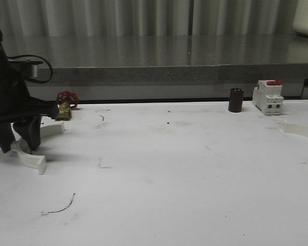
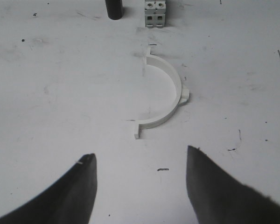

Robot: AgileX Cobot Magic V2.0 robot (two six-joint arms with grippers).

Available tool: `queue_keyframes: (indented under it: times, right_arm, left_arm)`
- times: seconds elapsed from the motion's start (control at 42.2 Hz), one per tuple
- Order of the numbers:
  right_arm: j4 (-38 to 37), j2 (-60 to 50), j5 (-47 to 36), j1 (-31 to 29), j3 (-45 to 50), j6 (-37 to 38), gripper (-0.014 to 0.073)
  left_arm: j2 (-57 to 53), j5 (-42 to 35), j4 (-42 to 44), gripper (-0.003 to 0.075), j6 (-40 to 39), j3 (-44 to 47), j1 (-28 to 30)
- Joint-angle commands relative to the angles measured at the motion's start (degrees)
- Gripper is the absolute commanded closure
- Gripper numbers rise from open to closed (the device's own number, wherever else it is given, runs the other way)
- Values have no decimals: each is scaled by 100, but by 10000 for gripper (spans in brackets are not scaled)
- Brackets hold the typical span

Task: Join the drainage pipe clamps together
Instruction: 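Lower the left gripper and grasp the white clamp half by its tab, then lift the clamp half and carry it toward the table center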

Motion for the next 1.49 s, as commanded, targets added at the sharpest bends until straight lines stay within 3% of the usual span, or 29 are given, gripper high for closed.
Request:
queue_keyframes:
  times: [0.0,0.166,0.261,0.498,0.806,1.233,1.47]
  right_arm:
    - [14,-3,-384,-40,-210,-20,141]
    - [14,-3,-384,-40,-210,-20,141]
    - [14,-3,-384,-40,-210,-20,141]
    - [14,-3,-384,-40,-210,-20,141]
    - [14,-3,-384,-40,-210,-20,141]
    - [14,-3,-384,-40,-210,-20,141]
    - [14,-3,-384,-40,-210,-20,141]
  left_arm:
    - [-259,-155,-60,546,-68,-159,-36]
    - [-259,-174,-48,662,-68,-159,-36]
    - [-259,-179,-48,691,-68,-159,-36]
    - [-494,-61,-48,701,-68,-287,-114]
    - [-707,655,-31,699,-95,-1147,-878]
    - [-166,305,254,699,-2176,-1591,-1933]
    - [250,161,130,699,-2552,-1593,-2229]
